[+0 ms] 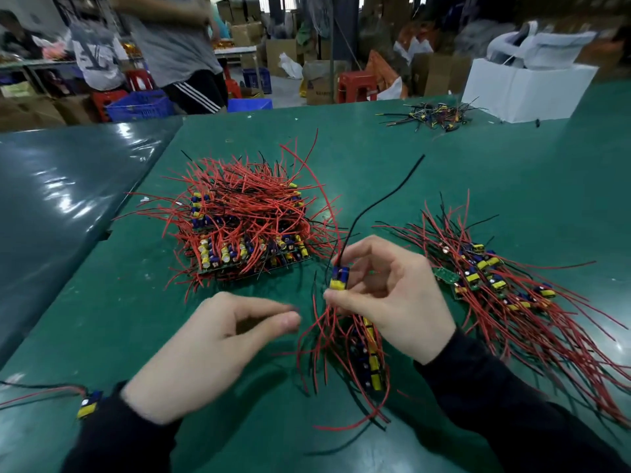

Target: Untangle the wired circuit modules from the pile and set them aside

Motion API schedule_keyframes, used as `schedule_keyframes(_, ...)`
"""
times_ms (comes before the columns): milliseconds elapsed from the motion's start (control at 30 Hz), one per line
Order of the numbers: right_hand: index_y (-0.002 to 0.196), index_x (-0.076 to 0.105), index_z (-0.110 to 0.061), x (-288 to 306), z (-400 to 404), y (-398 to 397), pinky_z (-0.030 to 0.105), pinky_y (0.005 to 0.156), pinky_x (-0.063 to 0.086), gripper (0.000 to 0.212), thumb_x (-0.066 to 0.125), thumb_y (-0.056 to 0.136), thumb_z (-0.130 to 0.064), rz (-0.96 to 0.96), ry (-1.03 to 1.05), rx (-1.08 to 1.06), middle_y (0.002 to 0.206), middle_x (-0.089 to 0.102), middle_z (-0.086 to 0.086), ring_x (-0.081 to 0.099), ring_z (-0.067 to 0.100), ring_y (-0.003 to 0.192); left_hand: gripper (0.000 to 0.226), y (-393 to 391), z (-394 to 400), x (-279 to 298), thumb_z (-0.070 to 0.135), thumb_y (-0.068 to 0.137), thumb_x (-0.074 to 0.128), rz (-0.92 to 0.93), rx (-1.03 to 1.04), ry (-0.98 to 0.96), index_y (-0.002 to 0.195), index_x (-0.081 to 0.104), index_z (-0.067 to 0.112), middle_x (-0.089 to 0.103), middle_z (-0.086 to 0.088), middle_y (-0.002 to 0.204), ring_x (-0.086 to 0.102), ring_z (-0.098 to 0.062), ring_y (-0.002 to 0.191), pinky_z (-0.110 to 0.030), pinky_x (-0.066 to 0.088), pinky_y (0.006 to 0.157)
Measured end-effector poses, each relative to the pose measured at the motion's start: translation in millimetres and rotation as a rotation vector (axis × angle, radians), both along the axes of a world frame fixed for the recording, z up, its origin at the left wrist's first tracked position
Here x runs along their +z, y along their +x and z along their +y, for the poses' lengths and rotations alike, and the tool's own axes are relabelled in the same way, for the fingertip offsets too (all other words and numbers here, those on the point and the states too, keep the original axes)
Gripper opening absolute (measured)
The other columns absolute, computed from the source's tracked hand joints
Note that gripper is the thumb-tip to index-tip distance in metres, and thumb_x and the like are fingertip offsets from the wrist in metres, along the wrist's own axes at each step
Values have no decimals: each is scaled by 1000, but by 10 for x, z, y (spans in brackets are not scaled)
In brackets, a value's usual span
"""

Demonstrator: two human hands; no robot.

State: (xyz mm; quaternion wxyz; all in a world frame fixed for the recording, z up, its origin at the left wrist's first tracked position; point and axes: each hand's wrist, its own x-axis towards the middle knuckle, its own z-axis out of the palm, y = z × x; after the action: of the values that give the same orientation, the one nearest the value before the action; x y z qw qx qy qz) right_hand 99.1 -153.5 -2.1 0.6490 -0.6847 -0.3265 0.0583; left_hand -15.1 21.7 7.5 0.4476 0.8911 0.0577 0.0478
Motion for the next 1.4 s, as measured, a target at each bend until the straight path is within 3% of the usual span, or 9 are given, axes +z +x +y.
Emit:
schedule_keyframes(133, 85, 63, -15, -31, 19, -8, 36, 55, 53, 33, 82, 66, 3, 13, 2, 17, 63, 58, -8, 57, 7, 50, 18, 93, -362, -32, 36, 72, 79, -179, 98, 29, 76, 69, 51, 70, 17, 65, 60, 2, 55, -24, 53, 65)
schedule_keyframes(233, 84, 63, -15, -47, 35, -10, 51, 55, 53, 32, 82, 65, 4, 27, 14, -28, 66, 58, 0, 57, 9, 50, 18, 122, -459, -153, 26, 75, 78, -275, 218, 78, 69, 68, 40, 68, 10, 60, 62, -11, 55, -30, 51, 60)
schedule_keyframes(333, 81, 63, -18, -60, 49, -16, 44, 55, 51, 33, 83, 64, 2, 15, 7, -77, 66, 58, 1, 57, 8, 51, 1, 134, -520, -211, 28, 81, 70, -258, 205, 46, 82, 70, 28, 65, -2, 59, 59, -17, 53, -37, 51, 59)
schedule_keyframes(433, 80, 63, -16, -42, 45, -8, 48, 55, 51, 32, 82, 64, 4, 27, 45, -94, 69, 60, 15, 59, 19, 53, 21, 144, -520, -238, 27, 86, 66, -230, 186, -45, 68, 67, 16, 58, -7, 48, 58, -23, 45, -33, 49, 51)
schedule_keyframes(533, 83, 63, -8, -7, 42, -22, 55, 56, 51, 29, 80, 65, 7, 78, 110, -78, 68, 58, 20, 62, 31, 51, 34, 151, -557, -240, 17, 93, 56, -165, 171, -265, 61, 62, 11, 55, -5, 41, 52, -22, 35, -27, 44, 46)
schedule_keyframes(733, 89, 63, -1, 42, 21, -75, 47, 56, 55, 30, 78, 65, 10, 123, 202, -49, 61, 62, 0, 58, 11, 49, 23, 199, -540, -210, 28, 80, 57, 85, 106, -981, 70, 71, 13, 33, 5, 43, 13, -3, 36, -8, 14, 33)
schedule_keyframes(1000, 88, 62, -3, 70, -5, 17, 50, 59, 56, 29, 77, 67, 10, 111, 178, -136, 59, 59, -5, 61, 9, 48, 35, 186, -628, -222, 35, 84, 50, -153, 68, -598, 86, 72, 8, 35, 12, 45, 26, 0, 40, -10, 23, 39)
schedule_keyframes(1200, 86, 63, -3, 59, -24, 18, 54, 58, 56, 29, 80, 64, 8, 96, 178, -115, 66, 58, 9, 60, 15, 50, 37, 176, -574, -181, 40, 80, 52, 47, 102, -930, 69, 73, 12, 20, 9, 49, 12, -5, 44, -9, 12, 35)
schedule_keyframes(1400, 86, 62, -4, 66, -22, -33, 46, 58, 56, 29, 80, 66, 7, 88, 206, -95, 61, 62, 2, 63, 16, 51, 26, 200, -580, -259, 32, 76, 59, 13, 163, -882, 62, 69, 12, 23, 7, 47, 14, -3, 36, -7, 14, 34)
